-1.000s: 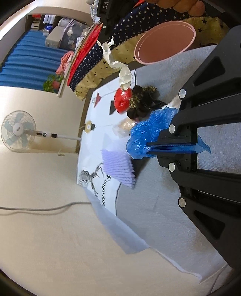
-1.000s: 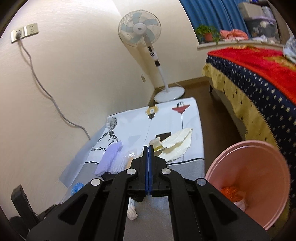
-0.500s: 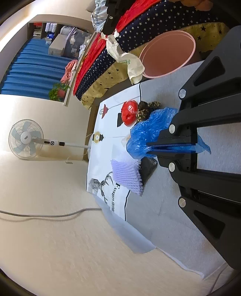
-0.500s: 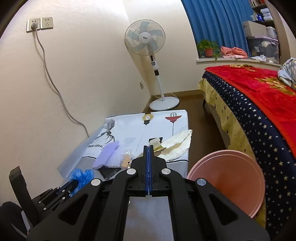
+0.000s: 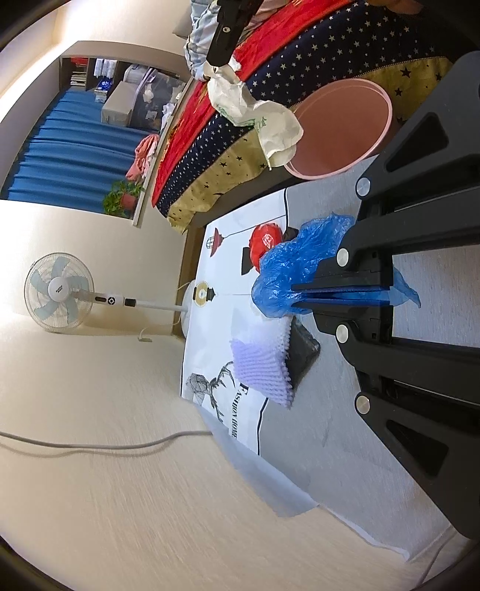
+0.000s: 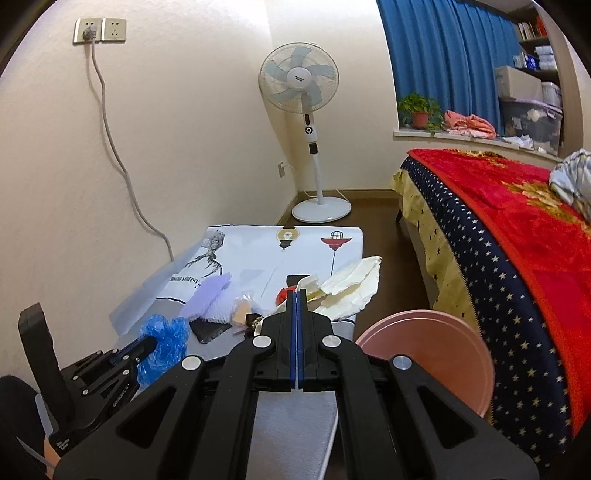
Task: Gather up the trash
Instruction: 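Carry the blue and white bags with both tools over the pink bin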
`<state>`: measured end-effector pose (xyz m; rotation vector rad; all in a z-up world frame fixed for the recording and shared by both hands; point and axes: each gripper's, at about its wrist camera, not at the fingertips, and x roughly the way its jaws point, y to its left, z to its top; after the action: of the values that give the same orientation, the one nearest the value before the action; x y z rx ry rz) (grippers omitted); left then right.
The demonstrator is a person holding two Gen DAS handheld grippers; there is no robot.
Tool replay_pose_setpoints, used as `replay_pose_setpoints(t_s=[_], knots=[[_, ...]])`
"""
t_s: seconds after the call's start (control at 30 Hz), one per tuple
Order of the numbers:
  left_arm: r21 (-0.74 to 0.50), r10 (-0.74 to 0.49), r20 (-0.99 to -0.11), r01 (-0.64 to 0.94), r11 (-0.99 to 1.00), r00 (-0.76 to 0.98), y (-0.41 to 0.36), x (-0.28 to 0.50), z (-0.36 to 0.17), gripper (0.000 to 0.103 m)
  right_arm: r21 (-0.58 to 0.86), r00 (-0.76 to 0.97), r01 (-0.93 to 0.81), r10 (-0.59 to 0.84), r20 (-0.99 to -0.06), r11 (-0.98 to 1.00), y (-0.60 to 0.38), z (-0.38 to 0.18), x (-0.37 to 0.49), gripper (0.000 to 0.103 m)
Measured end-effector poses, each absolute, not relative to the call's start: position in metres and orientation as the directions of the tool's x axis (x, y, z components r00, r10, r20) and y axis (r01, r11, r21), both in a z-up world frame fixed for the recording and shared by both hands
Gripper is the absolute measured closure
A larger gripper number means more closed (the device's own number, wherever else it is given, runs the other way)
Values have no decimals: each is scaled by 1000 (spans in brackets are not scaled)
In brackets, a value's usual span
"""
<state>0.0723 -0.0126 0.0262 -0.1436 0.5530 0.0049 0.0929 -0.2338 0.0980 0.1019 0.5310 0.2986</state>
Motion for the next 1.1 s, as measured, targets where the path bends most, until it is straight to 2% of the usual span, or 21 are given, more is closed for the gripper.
replay_pose_setpoints(t_s=[0.43,1.1], knots=[[-135,-104,-510,40,990,854,-36,80,27,101,76,833,-226,234,-502,971,-266,112,85,103],[-112,-265,-517,242,964,814,-137,119,3,101,65,830,-37,67,-554,997,-336,68,106,103]])
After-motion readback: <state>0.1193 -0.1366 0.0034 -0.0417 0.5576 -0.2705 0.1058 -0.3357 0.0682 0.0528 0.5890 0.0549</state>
